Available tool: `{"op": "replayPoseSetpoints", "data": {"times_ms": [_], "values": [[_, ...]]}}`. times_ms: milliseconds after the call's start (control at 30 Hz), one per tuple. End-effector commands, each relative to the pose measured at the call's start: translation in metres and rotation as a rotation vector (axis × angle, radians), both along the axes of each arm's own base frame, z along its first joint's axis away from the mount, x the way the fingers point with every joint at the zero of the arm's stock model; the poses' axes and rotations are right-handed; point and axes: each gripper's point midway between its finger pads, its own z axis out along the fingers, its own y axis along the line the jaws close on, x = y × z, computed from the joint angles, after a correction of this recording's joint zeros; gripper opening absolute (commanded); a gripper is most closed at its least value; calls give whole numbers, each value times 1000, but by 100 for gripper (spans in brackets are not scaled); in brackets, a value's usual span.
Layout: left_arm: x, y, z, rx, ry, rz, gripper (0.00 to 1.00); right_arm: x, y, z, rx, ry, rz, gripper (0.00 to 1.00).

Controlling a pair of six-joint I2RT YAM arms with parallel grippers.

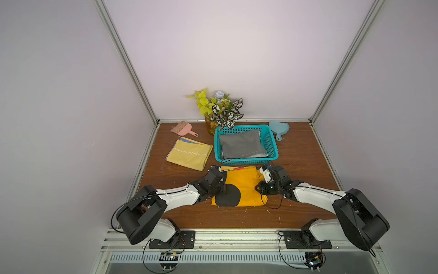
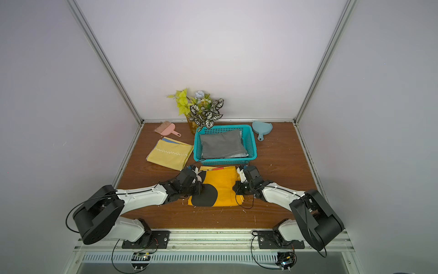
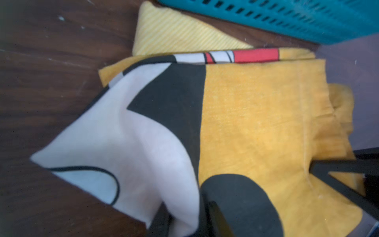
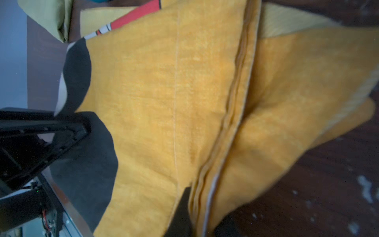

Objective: Put the folded pillowcase in the basket
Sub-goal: Pick up the pillowcase from the center of the board, then place the pillowcase in the basket.

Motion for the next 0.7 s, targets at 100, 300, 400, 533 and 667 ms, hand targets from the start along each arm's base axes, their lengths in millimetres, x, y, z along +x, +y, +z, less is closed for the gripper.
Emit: {"op": "replayPoseSetpoints", "data": {"times_ms": [100,300,400,533,667], "values": [[-42,23,-40,106,187,-29,0,-11,2,-4,-41,33,28,1],[-35,4,0,34,114,-53,0,-10,10,24,-46,-11,47,1],[-34,-13,32,-1,68,-95,0,-10,13,51,-24,-48,50,2],[-36,-32,69,-42,32,-150,0,-10,16,90,11,-93,53,3],[-32,-47,110,-117,-26,-180,0,-6,20,132,43,-150,60,4]]}}
